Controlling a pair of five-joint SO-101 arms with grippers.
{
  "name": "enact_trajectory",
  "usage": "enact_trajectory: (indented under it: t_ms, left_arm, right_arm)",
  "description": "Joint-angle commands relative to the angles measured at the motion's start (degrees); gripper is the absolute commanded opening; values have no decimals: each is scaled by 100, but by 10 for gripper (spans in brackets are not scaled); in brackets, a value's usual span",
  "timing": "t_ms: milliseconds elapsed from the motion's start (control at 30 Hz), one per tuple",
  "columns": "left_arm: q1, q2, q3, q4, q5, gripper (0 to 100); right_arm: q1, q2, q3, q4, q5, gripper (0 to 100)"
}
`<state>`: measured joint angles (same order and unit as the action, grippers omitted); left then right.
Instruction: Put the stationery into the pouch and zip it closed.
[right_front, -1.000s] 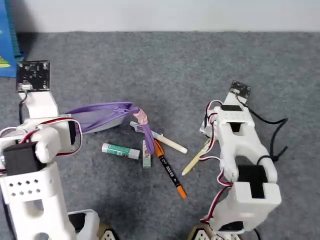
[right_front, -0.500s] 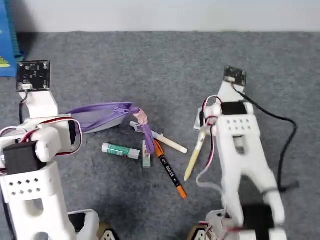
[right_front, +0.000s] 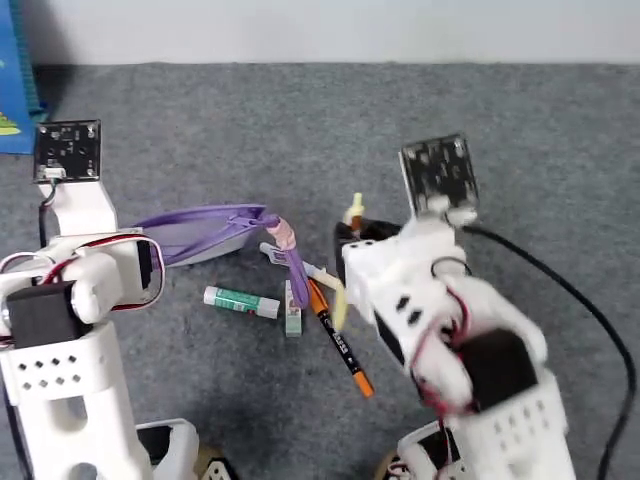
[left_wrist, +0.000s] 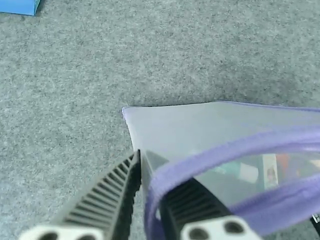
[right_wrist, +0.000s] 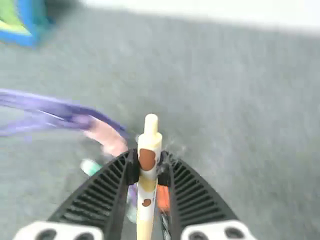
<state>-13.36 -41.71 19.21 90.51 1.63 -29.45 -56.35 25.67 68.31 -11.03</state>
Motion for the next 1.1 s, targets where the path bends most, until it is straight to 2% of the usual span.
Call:
enact_trajectory:
  t_ms: [0,167,333,567,767,967,1067]
  left_arm:
    - [0,-70,-4,9,44,13]
    - [-9,-70,-4,9,44,13]
    - [-9,-70,-4,9,44,13]
    - [-9,-70,4,18,44,13]
    - [-9,-70,4,18,44,13]
    - [-9,-70,4,18,44,13]
    - [-9,-70,4,18,53,13]
  right_arm:
    - [-514,-505,-185,-611,79,8]
    - [-1095,-585,-185,-1446,79,8]
    - [-1508,-541,-158,-2800,79,8]
    - [-1692,215,-158,-4171,88,8]
    - [-1692,971,149,-4840,501,8]
    - [-1771,1305,1336,-6026,1248,8]
    - [-1903,1270,1793,-6105,1538,23]
